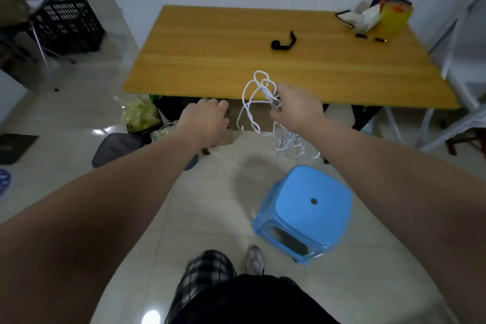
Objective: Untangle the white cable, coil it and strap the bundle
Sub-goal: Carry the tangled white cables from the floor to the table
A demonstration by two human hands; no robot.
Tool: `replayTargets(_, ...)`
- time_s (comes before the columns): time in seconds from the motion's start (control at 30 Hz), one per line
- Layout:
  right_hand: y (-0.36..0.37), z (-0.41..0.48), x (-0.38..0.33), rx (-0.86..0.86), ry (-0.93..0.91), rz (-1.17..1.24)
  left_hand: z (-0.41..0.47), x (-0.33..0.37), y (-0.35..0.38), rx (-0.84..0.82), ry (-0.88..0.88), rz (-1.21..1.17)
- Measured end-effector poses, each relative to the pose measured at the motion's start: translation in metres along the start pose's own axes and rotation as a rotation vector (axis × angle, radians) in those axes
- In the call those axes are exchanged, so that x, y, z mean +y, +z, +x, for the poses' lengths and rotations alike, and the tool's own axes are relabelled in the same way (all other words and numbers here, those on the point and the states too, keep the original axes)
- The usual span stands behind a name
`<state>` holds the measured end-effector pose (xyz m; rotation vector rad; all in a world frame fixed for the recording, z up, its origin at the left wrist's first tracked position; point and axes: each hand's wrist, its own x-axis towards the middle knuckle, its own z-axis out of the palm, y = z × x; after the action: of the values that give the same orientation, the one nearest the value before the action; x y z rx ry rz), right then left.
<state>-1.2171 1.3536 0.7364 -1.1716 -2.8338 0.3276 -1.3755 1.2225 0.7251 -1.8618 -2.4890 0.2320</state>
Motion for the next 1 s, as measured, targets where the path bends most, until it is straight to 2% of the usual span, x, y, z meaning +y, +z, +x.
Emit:
replayTargets(0.3, -0.008, 0.104, 0.032, 0.048, 0.058, 0.130, 0.120, -0.035, -0.002, -0.053, 0.018, -0.043)
replayTargets(0.47, -0.011, 0.169, 0.046, 0.108, 0.088, 0.080, 0.198, -0.060, -0.006, -0.047, 0.068, -0.071)
replayTargets(0.7, -0.016, 0.266, 0.053, 0.151, 0.171, 0.149, 0.292, -0.099, -0.015, -0.056, 0.151, -0.086)
replayTargets(1.0, -0.021, 0.329, 0.076, 0.248, 0.288, 0.199, 0.380, -0.120, -0.022, -0.031, 0.232, -0.182)
